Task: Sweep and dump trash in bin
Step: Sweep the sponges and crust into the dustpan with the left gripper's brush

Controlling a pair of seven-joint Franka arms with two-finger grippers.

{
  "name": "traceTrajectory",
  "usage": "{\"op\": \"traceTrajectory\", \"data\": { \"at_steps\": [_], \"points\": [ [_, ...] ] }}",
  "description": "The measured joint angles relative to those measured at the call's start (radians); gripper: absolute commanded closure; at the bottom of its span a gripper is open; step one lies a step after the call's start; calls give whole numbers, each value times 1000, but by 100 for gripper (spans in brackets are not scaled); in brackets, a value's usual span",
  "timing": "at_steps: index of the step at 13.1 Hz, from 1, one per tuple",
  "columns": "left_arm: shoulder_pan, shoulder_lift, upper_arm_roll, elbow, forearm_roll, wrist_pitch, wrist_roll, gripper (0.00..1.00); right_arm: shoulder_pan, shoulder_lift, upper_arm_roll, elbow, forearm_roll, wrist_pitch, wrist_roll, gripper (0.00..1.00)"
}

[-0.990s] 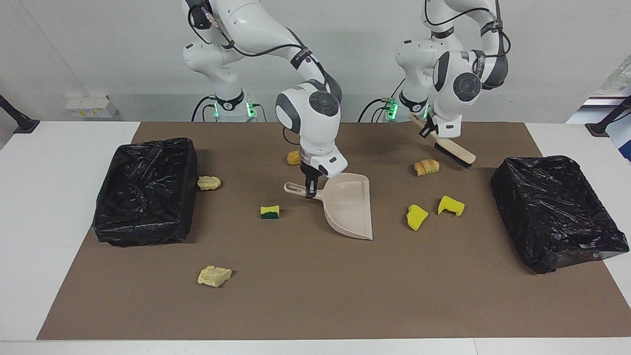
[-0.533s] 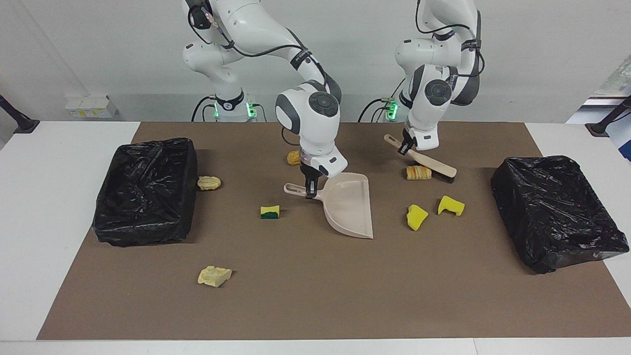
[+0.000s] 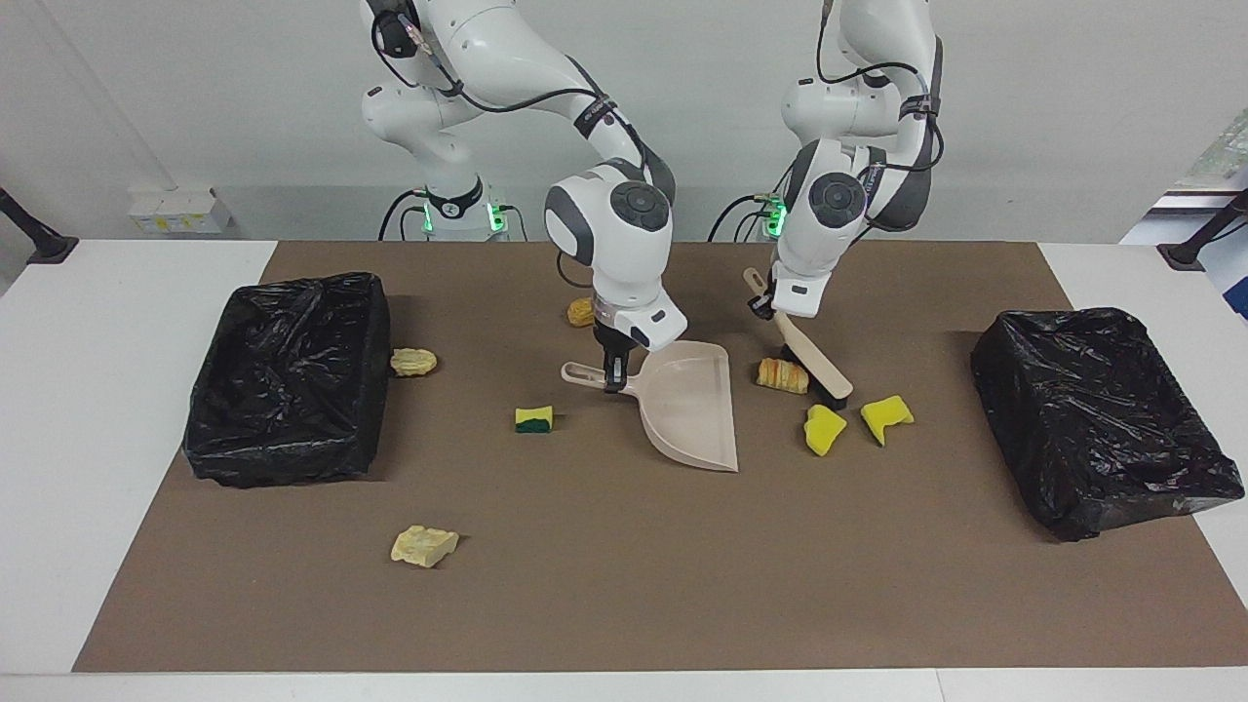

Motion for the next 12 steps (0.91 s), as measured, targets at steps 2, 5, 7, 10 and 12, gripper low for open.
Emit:
{"op": "traceTrajectory", "data": {
  "at_steps": [2,5,7,10,12],
  "points": [
    [3,-5,26,68,29,-84,122,100,0,0,0,-1,0,0,0,100],
    [8,-24,133,99,85,-139,346,100,0,0,0,-1,0,0,0,100],
    [16,-26,215,99,148,-129,523,100,0,-1,0,-2,0,2,0,100],
    [20,-25,346,98,217,-89,760,100,0,-1,0,-5,0,5,0,100],
    [26,-22,379,78,221,-61,825,100,0,-1,-1,-9,0,9,0,100]
  ]
}}
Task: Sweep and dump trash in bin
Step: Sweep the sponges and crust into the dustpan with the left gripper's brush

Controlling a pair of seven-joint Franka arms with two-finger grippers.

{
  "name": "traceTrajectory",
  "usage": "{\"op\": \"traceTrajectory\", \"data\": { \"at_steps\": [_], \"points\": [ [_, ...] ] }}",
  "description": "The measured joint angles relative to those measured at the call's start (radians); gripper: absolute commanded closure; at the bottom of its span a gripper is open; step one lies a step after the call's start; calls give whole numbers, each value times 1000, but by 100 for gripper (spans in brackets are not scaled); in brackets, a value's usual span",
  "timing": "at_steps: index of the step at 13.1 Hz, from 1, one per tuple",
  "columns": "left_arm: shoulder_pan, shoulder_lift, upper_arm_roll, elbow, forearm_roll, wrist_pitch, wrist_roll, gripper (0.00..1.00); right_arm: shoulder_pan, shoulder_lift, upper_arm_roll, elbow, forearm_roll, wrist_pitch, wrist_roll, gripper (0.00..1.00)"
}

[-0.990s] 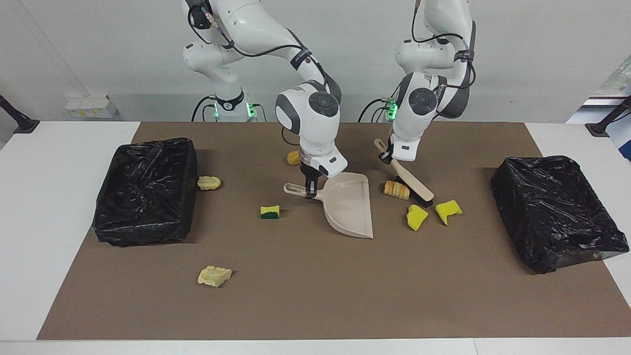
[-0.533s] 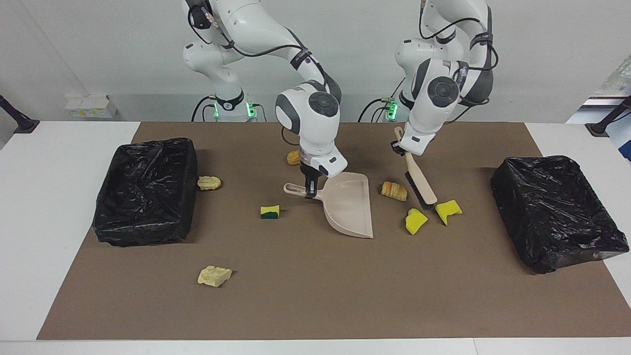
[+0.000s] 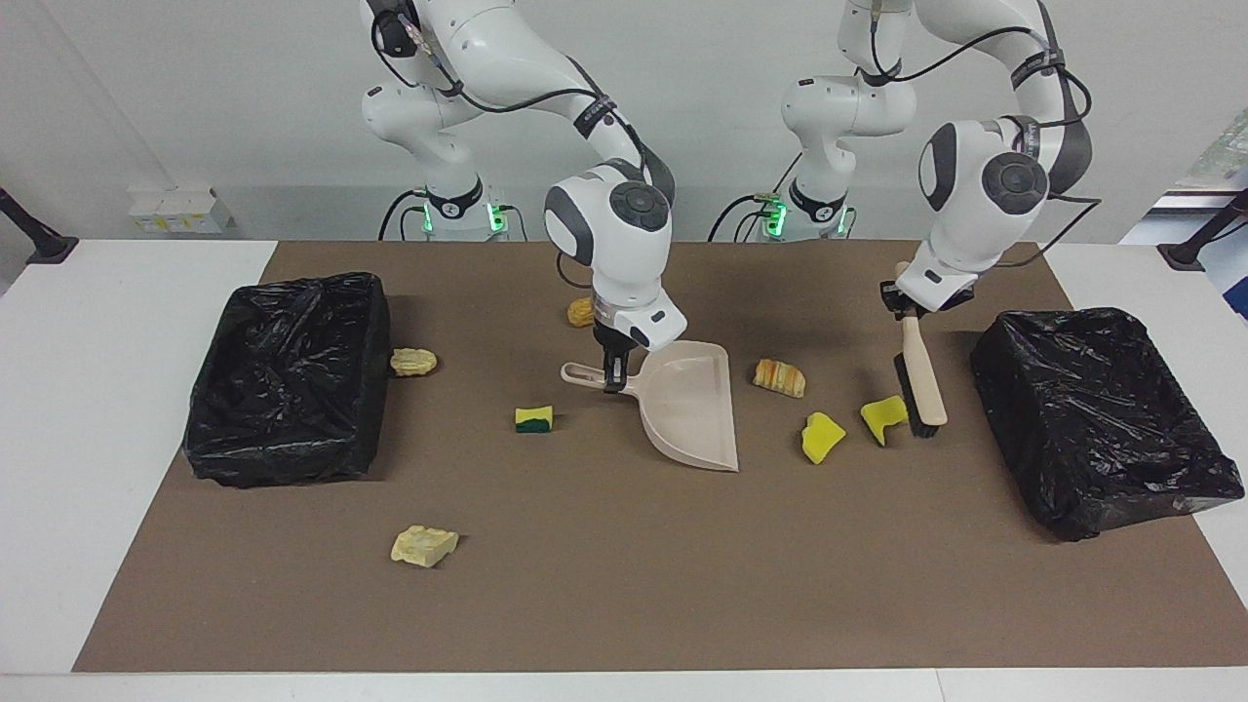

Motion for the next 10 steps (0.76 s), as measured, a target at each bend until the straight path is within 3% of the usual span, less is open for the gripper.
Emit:
{"op": "traceTrajectory", "data": {
  "at_steps": [5,8,10],
  "points": [
    [-48,10,-64,-124,0,103,-44,100,0,-4,0,-8,0,3,0,100],
    [-59,19,-227,-126,-17,161,-248,100,0,-7,0,-12,0,3,0,100],
    [-64,37,-346,-116,-90,207,-353,100,0,-7,0,-13,0,3,0,100]
  ]
}}
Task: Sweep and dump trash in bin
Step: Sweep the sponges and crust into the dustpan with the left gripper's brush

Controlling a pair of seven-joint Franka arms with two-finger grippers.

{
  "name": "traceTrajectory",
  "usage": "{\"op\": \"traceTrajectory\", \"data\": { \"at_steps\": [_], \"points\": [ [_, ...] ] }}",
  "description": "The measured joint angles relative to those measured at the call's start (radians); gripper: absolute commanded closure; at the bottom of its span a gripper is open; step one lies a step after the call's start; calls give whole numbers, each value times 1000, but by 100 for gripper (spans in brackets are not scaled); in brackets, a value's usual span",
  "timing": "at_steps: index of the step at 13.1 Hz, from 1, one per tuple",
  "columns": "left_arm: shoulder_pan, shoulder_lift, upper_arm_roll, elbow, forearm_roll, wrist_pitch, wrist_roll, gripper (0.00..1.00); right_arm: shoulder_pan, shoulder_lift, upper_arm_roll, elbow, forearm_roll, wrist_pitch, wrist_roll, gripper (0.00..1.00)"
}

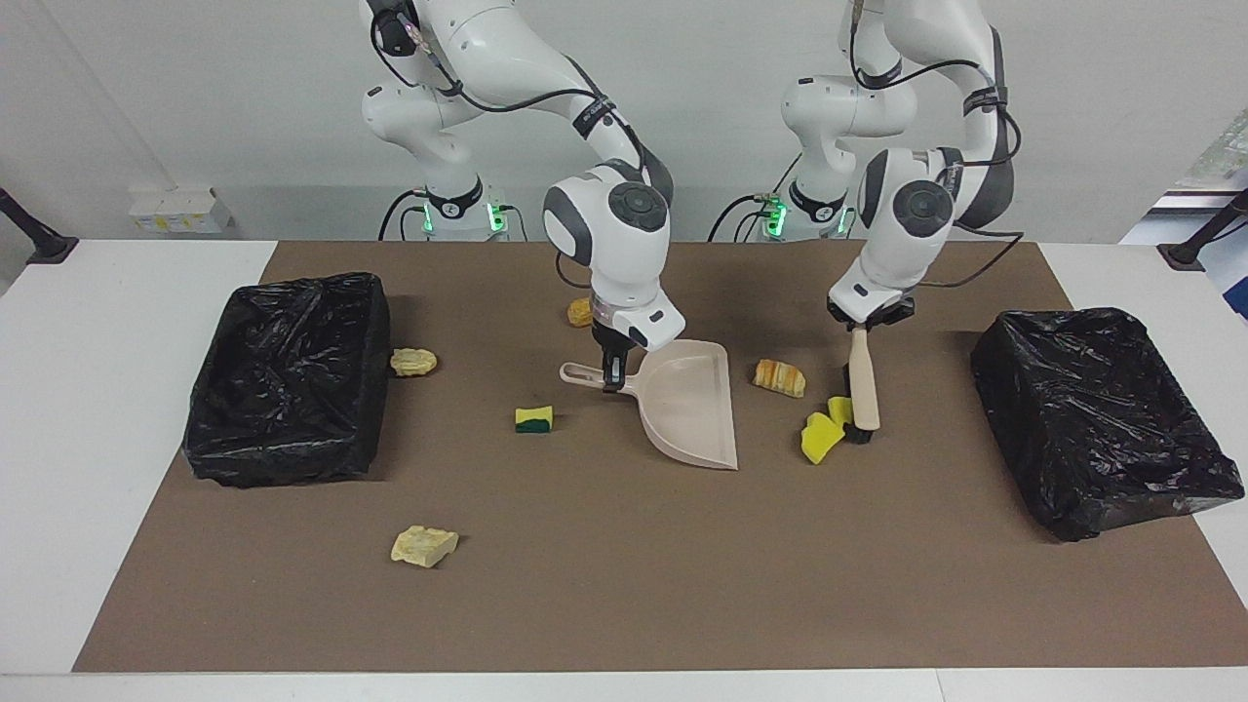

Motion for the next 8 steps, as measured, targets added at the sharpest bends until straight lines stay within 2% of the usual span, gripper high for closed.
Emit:
{"op": "traceTrajectory", "data": {
  "at_steps": [3,6,8],
  "points": [
    [-1,9,-141,14,-25,51,-130,100,-1,-3,-1,-6,0,0,0,100],
    [-1,9,-201,63,-25,17,-170,100,-1,-4,0,-9,0,0,0,100],
    [0,7,-207,127,-27,-45,-184,100,-1,-5,0,-11,0,0,0,100]
  ]
}}
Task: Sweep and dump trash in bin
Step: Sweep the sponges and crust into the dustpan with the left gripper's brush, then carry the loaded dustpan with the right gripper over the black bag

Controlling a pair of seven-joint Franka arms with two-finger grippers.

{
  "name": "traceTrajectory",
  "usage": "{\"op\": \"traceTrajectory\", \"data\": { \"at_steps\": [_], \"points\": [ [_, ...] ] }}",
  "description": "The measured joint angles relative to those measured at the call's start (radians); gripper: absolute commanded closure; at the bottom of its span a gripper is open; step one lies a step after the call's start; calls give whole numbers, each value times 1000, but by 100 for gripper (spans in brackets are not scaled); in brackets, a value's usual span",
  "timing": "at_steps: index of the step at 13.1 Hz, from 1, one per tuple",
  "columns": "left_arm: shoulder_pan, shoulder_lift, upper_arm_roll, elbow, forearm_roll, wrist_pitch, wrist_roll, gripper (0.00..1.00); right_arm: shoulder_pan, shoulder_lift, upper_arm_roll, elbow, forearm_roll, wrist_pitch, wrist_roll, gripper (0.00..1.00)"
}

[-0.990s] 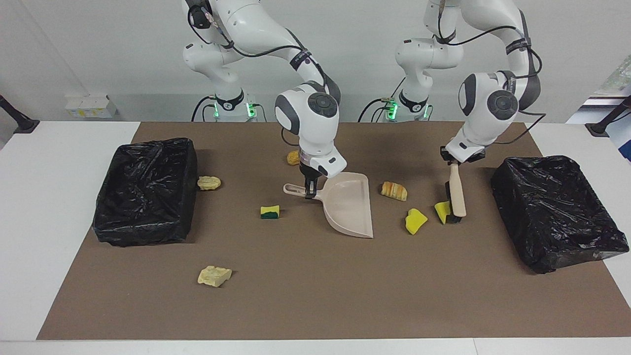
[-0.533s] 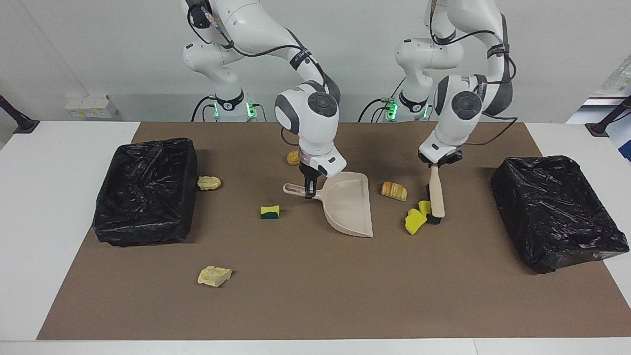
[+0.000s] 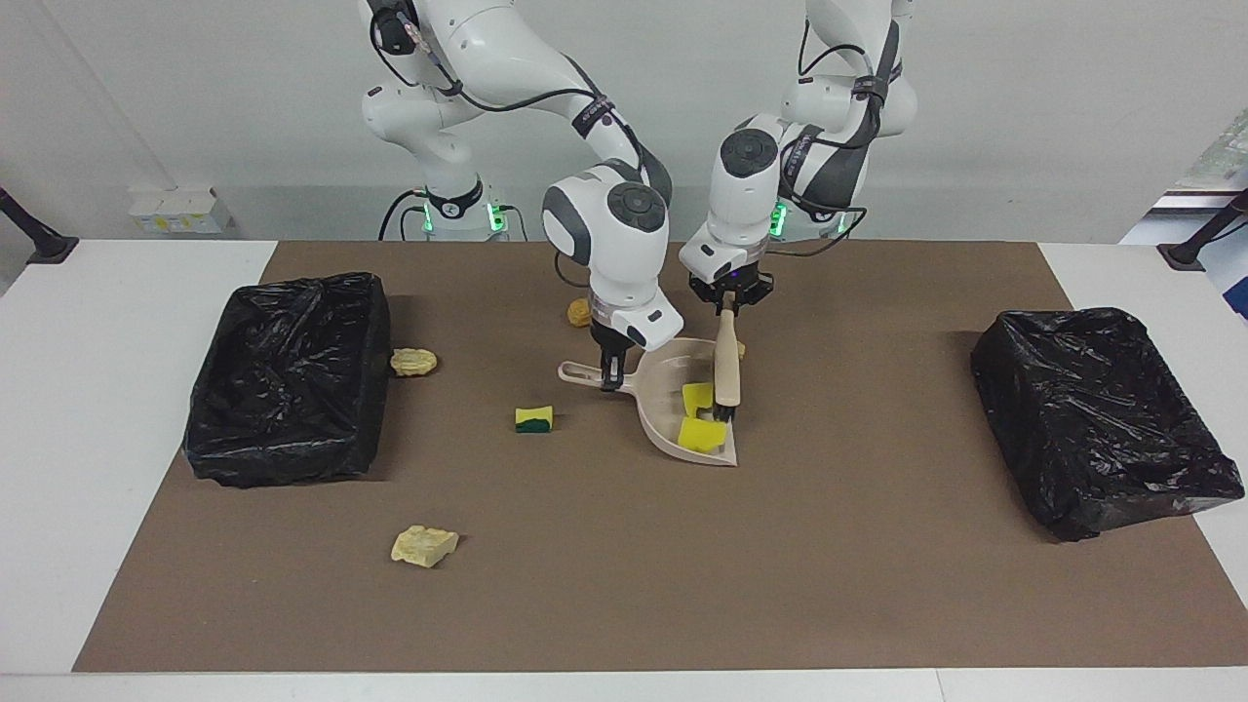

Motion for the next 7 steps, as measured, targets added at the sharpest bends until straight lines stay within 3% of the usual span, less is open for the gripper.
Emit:
{"op": "traceTrajectory", "data": {
  "at_steps": [4,7],
  "points": [
    [12,-13,20,123,-66,-148,-28,100,-4,-1,0,-13,0,13,0,100],
    [20,-30,30,124,-74,-263,-58,100,-10,-5,0,-32,0,33,0,100]
  ]
}}
